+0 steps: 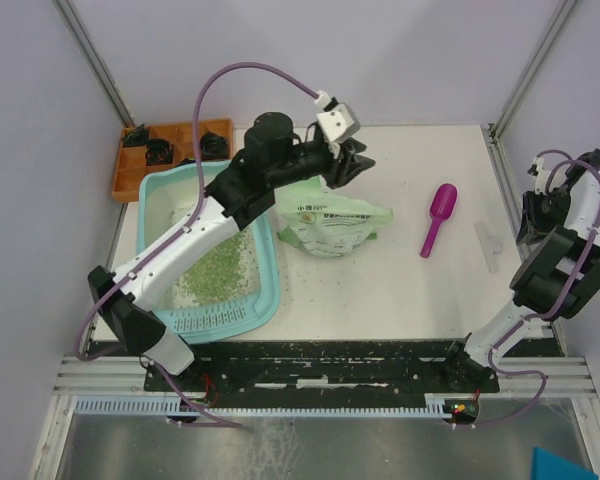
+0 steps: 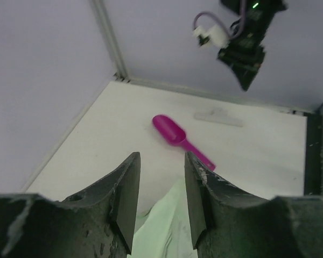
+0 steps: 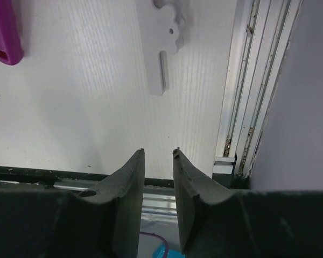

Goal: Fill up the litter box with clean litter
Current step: Pick up the clamp at the center of the board.

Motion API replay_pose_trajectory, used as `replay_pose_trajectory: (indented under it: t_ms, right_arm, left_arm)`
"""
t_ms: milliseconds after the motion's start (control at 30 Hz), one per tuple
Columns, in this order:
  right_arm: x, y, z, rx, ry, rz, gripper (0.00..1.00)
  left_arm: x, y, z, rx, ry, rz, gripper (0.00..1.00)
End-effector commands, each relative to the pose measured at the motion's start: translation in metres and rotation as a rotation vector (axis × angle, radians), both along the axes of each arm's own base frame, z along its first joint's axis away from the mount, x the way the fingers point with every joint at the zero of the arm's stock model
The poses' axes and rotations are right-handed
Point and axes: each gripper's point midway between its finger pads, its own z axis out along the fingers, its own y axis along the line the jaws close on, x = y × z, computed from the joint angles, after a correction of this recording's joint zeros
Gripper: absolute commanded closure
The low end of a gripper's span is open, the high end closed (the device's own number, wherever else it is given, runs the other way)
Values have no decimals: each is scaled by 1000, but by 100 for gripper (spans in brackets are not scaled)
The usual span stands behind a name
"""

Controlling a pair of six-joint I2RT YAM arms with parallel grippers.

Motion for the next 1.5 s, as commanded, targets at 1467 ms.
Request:
replay_pose_trajectory:
  t_ms: [1467]
  right_arm:
    - [60,3,-121,225,66,34,62]
  left_arm:
    - [-15,-87,1,-65,191,-89,53]
